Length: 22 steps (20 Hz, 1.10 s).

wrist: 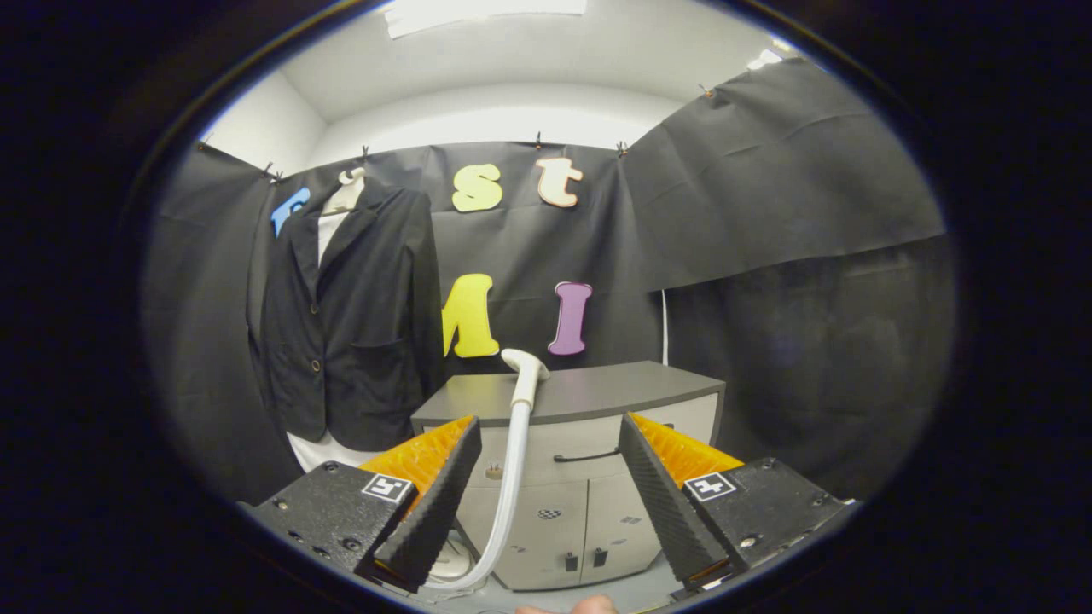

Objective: Iron the clothes twice with a garment steamer, once on the left side and once on the right side.

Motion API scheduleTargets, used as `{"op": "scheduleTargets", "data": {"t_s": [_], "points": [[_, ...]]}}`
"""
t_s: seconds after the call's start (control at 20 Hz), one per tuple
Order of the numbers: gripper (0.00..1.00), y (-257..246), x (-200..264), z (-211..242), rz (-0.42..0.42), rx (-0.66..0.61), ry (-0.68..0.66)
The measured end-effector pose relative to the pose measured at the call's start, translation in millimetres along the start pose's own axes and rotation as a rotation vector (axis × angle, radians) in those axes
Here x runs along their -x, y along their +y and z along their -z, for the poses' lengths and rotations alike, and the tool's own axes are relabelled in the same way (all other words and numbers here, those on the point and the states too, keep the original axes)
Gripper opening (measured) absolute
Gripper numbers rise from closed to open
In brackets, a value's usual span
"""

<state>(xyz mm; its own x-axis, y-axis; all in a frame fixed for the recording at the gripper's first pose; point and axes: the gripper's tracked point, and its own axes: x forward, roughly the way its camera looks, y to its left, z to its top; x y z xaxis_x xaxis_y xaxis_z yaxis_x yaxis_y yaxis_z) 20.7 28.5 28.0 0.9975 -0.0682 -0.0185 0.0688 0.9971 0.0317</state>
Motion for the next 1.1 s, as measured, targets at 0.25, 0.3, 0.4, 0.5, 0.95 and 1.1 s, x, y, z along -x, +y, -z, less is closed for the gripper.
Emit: {"op": "scheduleTargets", "data": {"t_s": [0.25,0.3,0.4,0.5,0.95,1.1], "points": [[1.0,16,-27,-17,-0.022,-0.021,0.03],[1.0,16,-40,-23,-0.025,-0.017,0.03],[1.0,18,-72,-34,-0.036,-0.022,0.035],[1.0,23,-109,-40,-0.06,-0.038,0.059],[1.0,40,-256,4,-0.103,-0.018,0.402],[1.0,37,-284,22,-0.086,0.005,0.501]]}}
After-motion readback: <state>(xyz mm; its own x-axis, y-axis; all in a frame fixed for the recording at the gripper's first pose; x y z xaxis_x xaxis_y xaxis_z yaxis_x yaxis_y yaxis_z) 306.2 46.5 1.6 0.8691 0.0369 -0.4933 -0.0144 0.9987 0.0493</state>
